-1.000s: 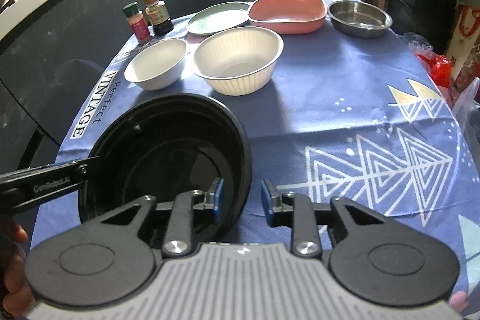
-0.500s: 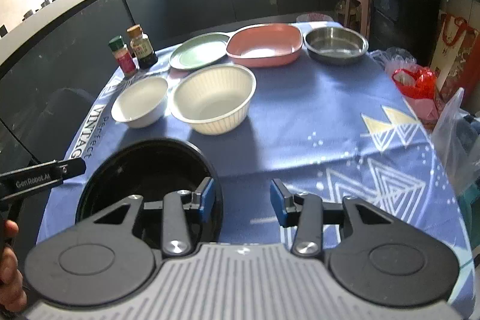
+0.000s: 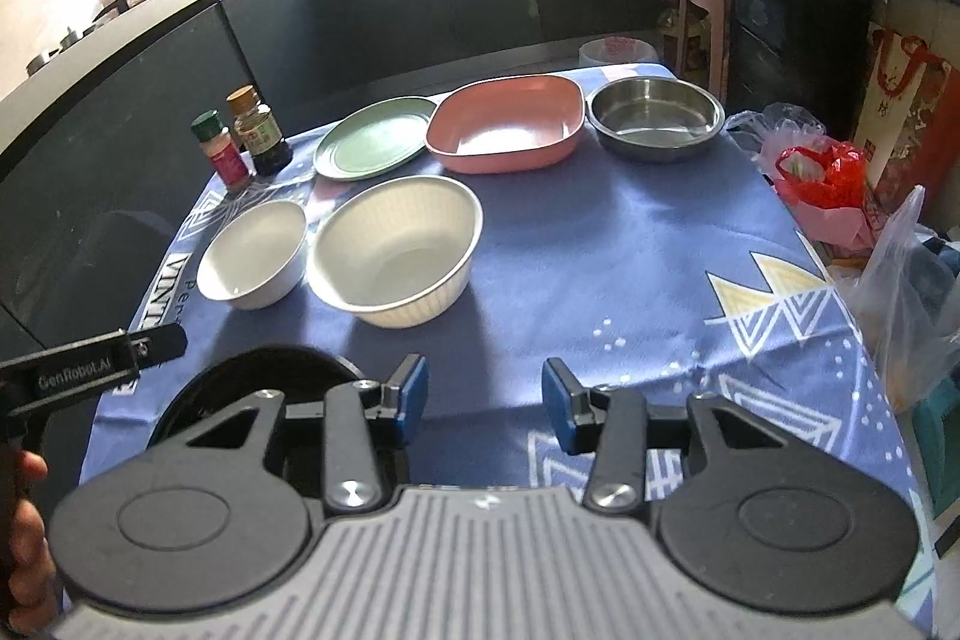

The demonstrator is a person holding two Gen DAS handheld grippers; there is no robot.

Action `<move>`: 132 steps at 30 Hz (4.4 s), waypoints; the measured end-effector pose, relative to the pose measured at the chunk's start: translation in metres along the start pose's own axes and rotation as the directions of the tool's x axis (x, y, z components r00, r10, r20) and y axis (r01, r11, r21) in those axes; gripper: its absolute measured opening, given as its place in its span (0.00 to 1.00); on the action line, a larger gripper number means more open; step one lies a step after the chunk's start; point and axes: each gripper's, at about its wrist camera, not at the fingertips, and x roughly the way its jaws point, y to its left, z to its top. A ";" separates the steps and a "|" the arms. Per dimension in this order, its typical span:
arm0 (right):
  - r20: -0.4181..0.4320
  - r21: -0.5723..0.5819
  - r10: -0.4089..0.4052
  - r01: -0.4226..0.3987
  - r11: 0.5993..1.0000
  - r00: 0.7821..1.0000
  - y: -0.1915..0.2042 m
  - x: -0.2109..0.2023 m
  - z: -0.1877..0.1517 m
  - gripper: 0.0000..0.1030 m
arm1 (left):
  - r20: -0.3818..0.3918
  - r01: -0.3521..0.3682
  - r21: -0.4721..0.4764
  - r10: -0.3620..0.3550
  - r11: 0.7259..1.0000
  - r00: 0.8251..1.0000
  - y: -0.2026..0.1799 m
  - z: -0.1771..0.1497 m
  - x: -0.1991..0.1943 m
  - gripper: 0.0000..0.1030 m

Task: Organize plates and bowls
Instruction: 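Reach the left gripper to the white ribbed bowl rim and grasp it, then lift the white ribbed bowl with the left gripper and lower it into the black bowl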

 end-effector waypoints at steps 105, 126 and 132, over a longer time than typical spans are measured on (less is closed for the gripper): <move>-0.062 -0.086 0.161 -0.166 0.982 0.985 0.053 -0.006 0.001 1.00 | -0.005 0.041 0.106 -0.040 0.994 0.999 -0.005 -0.009 -0.030 0.10; -0.195 -0.103 0.103 -0.125 0.987 0.975 0.058 0.005 -0.045 1.00 | -0.138 0.046 0.139 -0.027 0.989 0.990 0.003 -0.055 -0.019 0.10; -0.206 -0.096 0.105 -0.127 0.987 0.973 0.057 0.008 -0.046 1.00 | -0.156 0.044 0.138 -0.022 0.989 0.987 0.003 -0.057 -0.015 0.10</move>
